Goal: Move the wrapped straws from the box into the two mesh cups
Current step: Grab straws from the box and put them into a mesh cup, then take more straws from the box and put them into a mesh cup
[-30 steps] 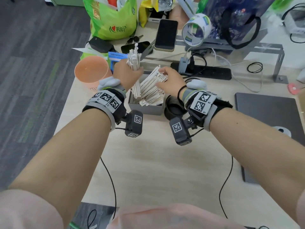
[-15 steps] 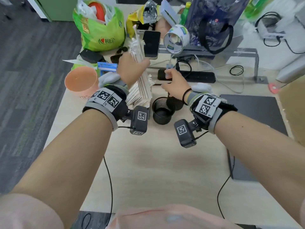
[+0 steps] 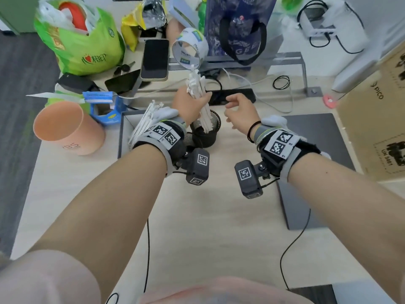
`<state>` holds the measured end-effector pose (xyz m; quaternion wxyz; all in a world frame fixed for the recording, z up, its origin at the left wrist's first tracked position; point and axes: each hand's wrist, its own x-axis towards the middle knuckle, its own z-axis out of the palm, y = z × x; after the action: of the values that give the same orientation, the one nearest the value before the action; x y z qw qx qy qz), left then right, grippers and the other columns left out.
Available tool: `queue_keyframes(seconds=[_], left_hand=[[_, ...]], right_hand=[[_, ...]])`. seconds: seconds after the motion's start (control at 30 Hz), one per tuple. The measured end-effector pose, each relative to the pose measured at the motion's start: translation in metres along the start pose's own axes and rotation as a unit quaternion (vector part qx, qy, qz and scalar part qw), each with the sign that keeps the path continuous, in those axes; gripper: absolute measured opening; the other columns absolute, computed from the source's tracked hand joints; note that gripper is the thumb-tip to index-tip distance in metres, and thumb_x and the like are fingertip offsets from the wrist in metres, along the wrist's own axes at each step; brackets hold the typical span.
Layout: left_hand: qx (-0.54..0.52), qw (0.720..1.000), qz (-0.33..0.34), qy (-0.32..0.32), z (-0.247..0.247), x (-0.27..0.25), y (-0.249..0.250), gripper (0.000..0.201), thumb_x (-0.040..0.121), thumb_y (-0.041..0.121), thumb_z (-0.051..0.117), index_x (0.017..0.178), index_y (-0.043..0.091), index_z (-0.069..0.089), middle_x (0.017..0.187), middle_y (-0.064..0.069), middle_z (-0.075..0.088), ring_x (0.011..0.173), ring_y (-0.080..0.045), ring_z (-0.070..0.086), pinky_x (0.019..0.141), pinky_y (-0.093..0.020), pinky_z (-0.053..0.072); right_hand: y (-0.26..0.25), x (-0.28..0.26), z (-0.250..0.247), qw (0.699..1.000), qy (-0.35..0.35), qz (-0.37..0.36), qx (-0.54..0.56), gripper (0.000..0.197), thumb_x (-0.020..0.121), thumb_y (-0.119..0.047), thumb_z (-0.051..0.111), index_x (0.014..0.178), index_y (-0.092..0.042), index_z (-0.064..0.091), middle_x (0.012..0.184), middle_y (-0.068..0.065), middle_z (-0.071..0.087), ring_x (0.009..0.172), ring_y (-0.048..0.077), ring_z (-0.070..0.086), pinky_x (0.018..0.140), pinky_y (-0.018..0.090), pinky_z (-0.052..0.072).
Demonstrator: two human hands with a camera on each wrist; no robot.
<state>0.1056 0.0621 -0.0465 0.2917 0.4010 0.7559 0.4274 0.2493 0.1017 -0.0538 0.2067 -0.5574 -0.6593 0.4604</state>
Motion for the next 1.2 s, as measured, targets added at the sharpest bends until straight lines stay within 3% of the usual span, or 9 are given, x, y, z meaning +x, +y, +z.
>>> queue_keyframes(seconds=[0.1,0.2,0.3,0.4,0.5,0.7,0.93,1.03,1.2], left_hand=[[0.103,0.993,-0.011,-0.05,0.011,0.001,-0.009,0.035,0.074,0.041,0.075,0.079,0.017,0.051,0.086,-0.006,0.063,0.078,-0.023,0.064,0.066,-0.035,0.054],[0.135,0.988,0.022,-0.079,0.012,-0.002,-0.016,0.067,0.069,0.034,0.081,0.122,0.012,0.048,0.12,-0.007,0.058,0.108,-0.021,0.058,0.089,-0.038,0.053],[0.137,0.987,0.031,-0.074,0.005,-0.005,-0.018,0.083,0.071,0.035,0.079,0.138,0.013,0.036,0.136,-0.008,0.048,0.123,-0.017,0.049,0.094,-0.019,0.036],[0.143,0.986,0.079,-0.044,0.0,-0.01,-0.021,0.064,0.079,0.032,0.073,0.132,0.012,0.045,0.127,-0.006,0.055,0.117,-0.016,0.053,0.087,-0.015,0.035],[0.105,0.99,0.095,-0.024,-0.012,-0.018,-0.02,0.034,0.083,0.025,0.065,0.114,0.011,0.058,0.091,0.003,0.063,0.089,-0.013,0.06,0.075,-0.02,0.044],[0.119,0.989,0.085,-0.01,-0.05,-0.026,-0.023,0.006,0.084,0.019,0.057,0.078,0.018,0.059,0.06,0.011,0.05,0.057,-0.003,0.044,0.061,-0.023,0.038],[0.203,0.975,0.022,0.09,-0.108,-0.034,-0.038,0.014,0.086,0.023,0.051,0.081,0.017,0.061,0.076,-0.001,0.057,0.076,-0.014,0.05,0.056,-0.024,0.034],[0.275,0.96,-0.051,-0.004,-0.136,-0.03,-0.044,0.026,0.091,0.022,0.044,0.098,0.007,0.064,0.098,-0.013,0.068,0.091,-0.027,0.06,0.078,-0.034,0.046],[0.393,0.848,-0.193,-0.299,-0.166,-0.036,-0.051,0.039,0.088,0.045,0.057,0.098,0.008,0.057,0.078,-0.003,0.068,0.056,-0.013,0.06,0.048,-0.02,0.041]], right_hand=[[0.005,0.002,-0.003,1.0,-0.016,0.011,-0.008,0.041,0.085,-0.009,0.053,0.126,-0.011,0.048,0.108,-0.003,0.051,0.071,0.015,0.057,0.053,0.018,0.042],[0.009,0.001,0.0,0.998,-0.046,0.024,-0.025,0.045,0.084,-0.011,0.055,0.128,-0.012,0.046,0.111,-0.002,0.048,0.084,0.02,0.057,0.052,0.02,0.043],[0.012,0.0,0.004,0.997,-0.06,0.017,-0.04,0.047,0.083,-0.012,0.057,0.129,-0.012,0.045,0.117,0.003,0.049,0.089,0.021,0.056,0.054,0.02,0.042],[0.01,-0.002,0.008,0.998,-0.038,-0.006,-0.052,0.049,0.083,-0.016,0.059,0.129,-0.011,0.045,0.117,0.005,0.05,0.093,0.022,0.055,0.062,0.021,0.041],[0.0,-0.006,0.011,0.998,0.011,-0.028,-0.05,0.048,0.082,-0.02,0.062,0.126,-0.009,0.047,0.104,0.001,0.047,0.093,0.013,0.046,0.079,0.022,0.041],[-0.017,-0.013,0.026,0.997,0.052,-0.052,-0.036,0.04,0.079,-0.016,0.06,0.117,-0.007,0.051,0.071,-0.015,0.037,0.08,0.013,0.047,0.068,0.022,0.04],[-0.036,-0.031,0.06,0.997,0.005,-0.072,-0.011,0.018,0.084,-0.015,0.056,0.102,-0.014,0.055,0.066,-0.011,0.043,0.07,0.007,0.047,0.061,0.005,0.037],[-0.048,-0.035,0.075,0.998,-0.025,-0.059,-0.016,0.027,0.083,-0.011,0.055,0.109,-0.008,0.058,0.063,-0.01,0.044,0.063,0.003,0.044,0.068,0.018,0.041],[-0.062,-0.035,0.097,0.998,-0.042,-0.038,-0.026,0.027,0.085,-0.012,0.052,0.111,-0.008,0.058,0.067,-0.011,0.045,0.072,0.011,0.05,0.077,0.024,0.046]])
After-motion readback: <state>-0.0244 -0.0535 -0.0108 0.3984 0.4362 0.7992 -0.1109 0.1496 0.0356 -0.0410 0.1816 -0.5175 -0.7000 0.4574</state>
